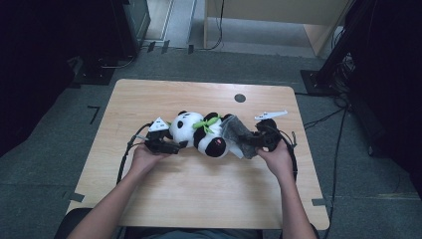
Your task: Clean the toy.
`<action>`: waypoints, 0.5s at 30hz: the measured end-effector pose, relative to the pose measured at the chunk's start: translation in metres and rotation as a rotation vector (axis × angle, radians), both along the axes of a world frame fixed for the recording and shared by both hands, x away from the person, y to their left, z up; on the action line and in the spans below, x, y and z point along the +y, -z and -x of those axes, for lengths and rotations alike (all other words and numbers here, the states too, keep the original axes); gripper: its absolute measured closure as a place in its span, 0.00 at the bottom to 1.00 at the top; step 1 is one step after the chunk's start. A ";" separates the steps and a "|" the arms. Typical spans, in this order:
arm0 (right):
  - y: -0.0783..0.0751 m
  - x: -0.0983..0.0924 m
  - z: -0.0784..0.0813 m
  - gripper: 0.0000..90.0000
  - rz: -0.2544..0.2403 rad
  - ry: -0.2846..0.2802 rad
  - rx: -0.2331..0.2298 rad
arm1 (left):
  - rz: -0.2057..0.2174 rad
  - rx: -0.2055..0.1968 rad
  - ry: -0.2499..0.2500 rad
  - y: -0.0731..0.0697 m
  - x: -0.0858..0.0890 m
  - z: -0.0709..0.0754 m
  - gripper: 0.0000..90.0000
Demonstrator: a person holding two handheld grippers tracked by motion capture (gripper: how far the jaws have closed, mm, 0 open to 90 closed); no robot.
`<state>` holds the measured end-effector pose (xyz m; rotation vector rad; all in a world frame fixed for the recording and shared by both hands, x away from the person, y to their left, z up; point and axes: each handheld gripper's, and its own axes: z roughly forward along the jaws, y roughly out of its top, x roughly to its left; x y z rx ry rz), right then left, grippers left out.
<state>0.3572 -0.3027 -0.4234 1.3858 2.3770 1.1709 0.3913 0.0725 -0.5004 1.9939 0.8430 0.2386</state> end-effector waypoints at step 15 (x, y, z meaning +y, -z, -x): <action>-0.052 0.097 -0.031 0.76 0.126 -0.259 -0.129 | 0.024 0.020 0.002 -0.001 0.002 -0.002 0.14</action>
